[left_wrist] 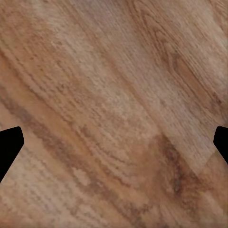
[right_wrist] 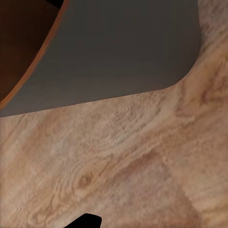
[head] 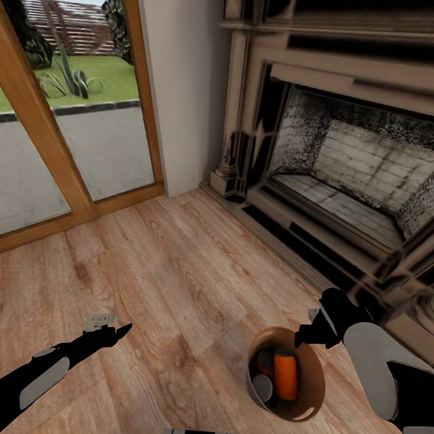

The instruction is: Put the three can of soda from the living room inside the tash can in the kitchen.

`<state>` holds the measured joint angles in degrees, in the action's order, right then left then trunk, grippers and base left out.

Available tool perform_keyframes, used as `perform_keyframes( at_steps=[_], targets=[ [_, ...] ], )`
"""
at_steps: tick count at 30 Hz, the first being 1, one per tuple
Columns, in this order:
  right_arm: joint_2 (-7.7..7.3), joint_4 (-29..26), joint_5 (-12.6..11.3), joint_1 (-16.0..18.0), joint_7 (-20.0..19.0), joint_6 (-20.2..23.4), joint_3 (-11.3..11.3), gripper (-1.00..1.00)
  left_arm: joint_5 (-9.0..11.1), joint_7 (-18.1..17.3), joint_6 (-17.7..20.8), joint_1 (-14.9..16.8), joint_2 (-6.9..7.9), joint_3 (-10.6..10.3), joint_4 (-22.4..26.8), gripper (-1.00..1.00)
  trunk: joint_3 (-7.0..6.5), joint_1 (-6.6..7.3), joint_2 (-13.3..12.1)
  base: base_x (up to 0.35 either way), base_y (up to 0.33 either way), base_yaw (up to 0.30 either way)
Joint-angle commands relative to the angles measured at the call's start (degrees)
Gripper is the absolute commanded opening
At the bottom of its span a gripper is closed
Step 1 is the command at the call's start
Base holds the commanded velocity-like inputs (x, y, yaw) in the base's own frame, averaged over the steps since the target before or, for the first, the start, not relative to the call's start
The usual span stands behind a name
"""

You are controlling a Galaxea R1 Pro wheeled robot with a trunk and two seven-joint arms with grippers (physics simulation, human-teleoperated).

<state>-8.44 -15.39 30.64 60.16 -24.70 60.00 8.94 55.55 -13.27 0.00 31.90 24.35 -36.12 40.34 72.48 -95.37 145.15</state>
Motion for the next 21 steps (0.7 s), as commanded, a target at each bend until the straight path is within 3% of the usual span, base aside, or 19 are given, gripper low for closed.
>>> perform_keyframes(
  at_steps=[1,18,21],
  targets=[
    [0.02,0.00,0.01,-0.01,0.00,0.00,-0.01,1.00,0.00,0.00,0.00,0.00,0.00,0.00,0.00,1.00,0.00,0.00,0.00,0.000,0.000,0.000],
    [0.03,-0.08,-0.04,-0.04,-0.08,0.00,-0.07,1.00,0.07,0.37,-0.06,0.00,0.00,0.07,-0.07,1.00,0.00,0.00,0.00,0.000,0.000,0.000],
    [0.07,-0.08,-0.05,-0.04,-0.08,0.00,-0.12,1.00,0.06,0.41,-0.06,0.00,-0.05,0.08,-0.38,1.00,-0.66,0.08,-0.04,0.000,0.000,0.000]
  ],
)
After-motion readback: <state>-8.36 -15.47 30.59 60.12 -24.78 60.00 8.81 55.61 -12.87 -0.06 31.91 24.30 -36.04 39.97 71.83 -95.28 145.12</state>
